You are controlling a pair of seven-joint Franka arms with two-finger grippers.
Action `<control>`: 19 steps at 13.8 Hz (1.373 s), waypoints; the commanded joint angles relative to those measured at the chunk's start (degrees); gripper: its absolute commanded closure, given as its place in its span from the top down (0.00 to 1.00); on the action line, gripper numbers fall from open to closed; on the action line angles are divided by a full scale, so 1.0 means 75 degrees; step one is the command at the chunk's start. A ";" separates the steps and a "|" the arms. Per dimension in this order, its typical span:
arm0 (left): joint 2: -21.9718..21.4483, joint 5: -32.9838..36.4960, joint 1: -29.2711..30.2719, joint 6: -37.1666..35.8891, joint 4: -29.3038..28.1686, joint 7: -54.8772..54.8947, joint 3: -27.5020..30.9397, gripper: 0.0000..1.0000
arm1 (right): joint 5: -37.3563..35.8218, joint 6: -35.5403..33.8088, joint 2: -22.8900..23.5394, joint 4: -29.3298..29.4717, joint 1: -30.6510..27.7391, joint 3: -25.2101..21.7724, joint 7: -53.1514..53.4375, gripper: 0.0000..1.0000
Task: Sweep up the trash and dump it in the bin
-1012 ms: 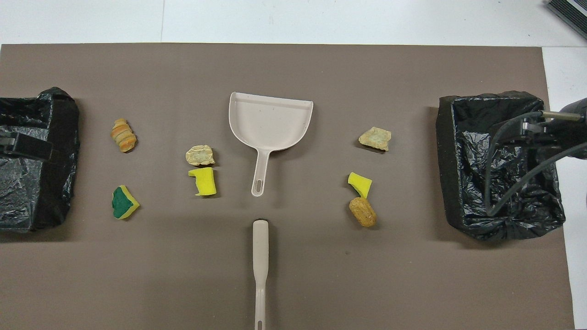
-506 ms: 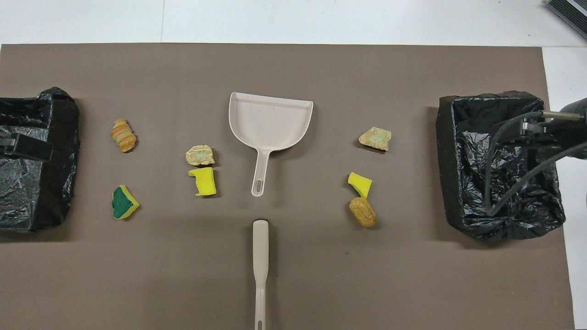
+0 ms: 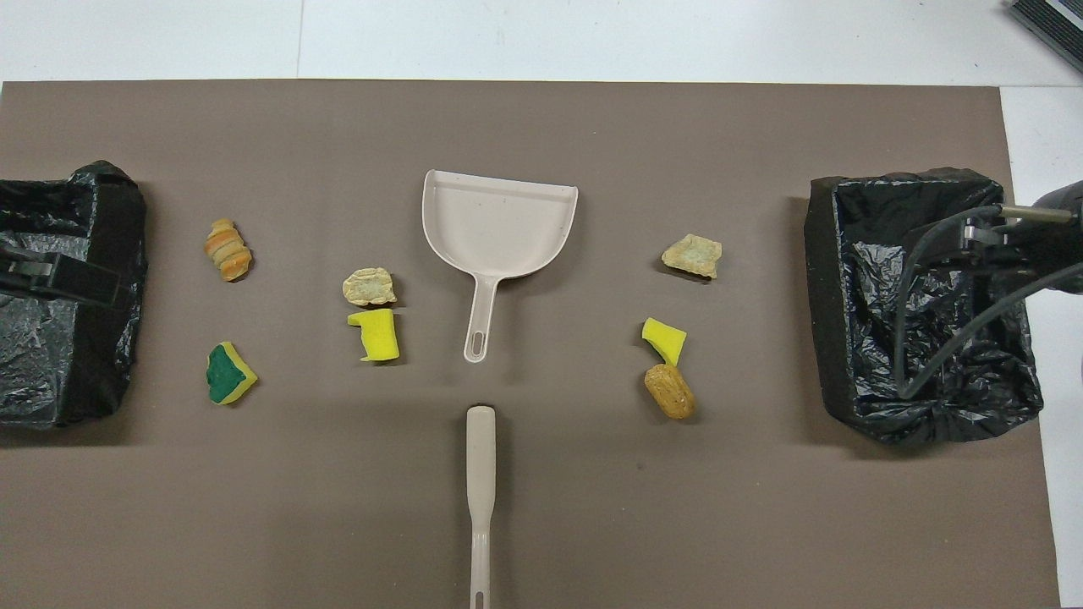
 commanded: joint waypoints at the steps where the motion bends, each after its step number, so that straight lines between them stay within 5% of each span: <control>1: -0.0169 -0.0235 -0.0423 0.0064 -0.0503 0.0070 -0.0030 1.00 | 0.0060 -0.0101 0.0046 0.0081 -0.0090 0.0033 -0.0217 1.00; 10: -0.1235 -0.0247 -0.1668 0.1915 -0.3502 -0.0468 -0.0065 1.00 | 0.0060 -0.0101 0.0046 0.0081 -0.0090 0.0045 -0.0217 1.00; 19: -0.2207 -0.0247 -0.3552 0.3824 -0.6045 -0.2471 -0.0077 1.00 | 0.0060 -0.0101 0.0034 0.0081 -0.0090 0.0045 -0.0217 1.00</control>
